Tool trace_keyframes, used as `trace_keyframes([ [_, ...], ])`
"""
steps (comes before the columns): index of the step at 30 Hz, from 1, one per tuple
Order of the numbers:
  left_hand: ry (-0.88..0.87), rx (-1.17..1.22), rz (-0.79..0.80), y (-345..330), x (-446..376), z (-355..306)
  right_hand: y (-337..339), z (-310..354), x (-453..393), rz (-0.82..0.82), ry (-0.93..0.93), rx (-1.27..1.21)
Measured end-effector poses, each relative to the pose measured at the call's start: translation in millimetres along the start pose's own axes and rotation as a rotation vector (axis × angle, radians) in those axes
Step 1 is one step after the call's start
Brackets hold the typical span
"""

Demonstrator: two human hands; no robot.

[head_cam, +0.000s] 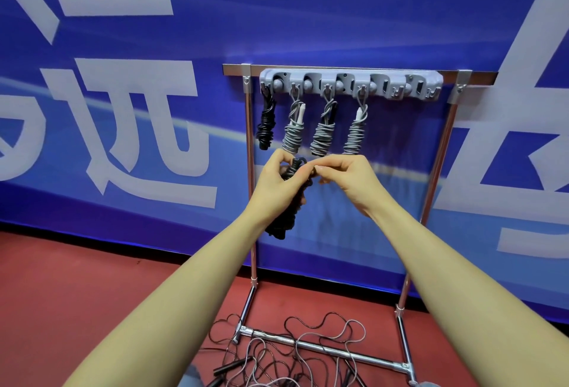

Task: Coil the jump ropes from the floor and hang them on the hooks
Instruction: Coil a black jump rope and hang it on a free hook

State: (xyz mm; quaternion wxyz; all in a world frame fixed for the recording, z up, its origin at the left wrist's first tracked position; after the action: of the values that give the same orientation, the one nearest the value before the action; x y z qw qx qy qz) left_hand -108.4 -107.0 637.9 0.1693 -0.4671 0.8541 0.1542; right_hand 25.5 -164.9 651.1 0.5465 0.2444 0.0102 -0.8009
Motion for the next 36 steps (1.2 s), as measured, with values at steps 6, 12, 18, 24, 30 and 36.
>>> trace_keyframes([
  [6, 0.072, 0.107, 0.045, 5.7, -0.9, 8.3, -4.7, 3.1, 1.8, 0.103, -0.013, 0.101],
  [12, 0.063, 0.129, 0.01, 12.8, -4.7, 11.9, -13.8, 4.2, 4.7, 0.153, 0.001, 0.068],
  [18, 0.07, 0.138, -0.034, 17.8, -7.0, 14.6, -20.8, 8.4, 1.9, 0.164, 0.032, 0.218],
  [24, 0.091, 0.139, -0.008, 20.0, -6.0, 17.5, -19.8, -0.6, 4.7, 0.186, -0.022, 0.057],
  [30, 0.123, 0.156, 0.062, 13.1, -4.1, 19.7, -16.6, -8.0, 2.7, 0.093, -0.077, -0.014],
  [36, 0.131, 0.123, 0.071, 9.6, -2.0, 21.2, -15.3, -5.4, 3.8, 0.109, -0.028, 0.104],
])
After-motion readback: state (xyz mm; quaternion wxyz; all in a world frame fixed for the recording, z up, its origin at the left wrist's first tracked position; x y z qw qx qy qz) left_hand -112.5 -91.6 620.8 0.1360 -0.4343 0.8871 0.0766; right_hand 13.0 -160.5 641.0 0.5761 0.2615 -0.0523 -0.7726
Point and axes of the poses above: each hand's wrist, its own x-axis away from the middle knuckle, its own y-axis out of the back of the hand, z = x × y, the point moved 4 cm from there along -x, towards the middle knuckle, and after that the axes turned 3 degrees about -y, right-handed, at the moved point
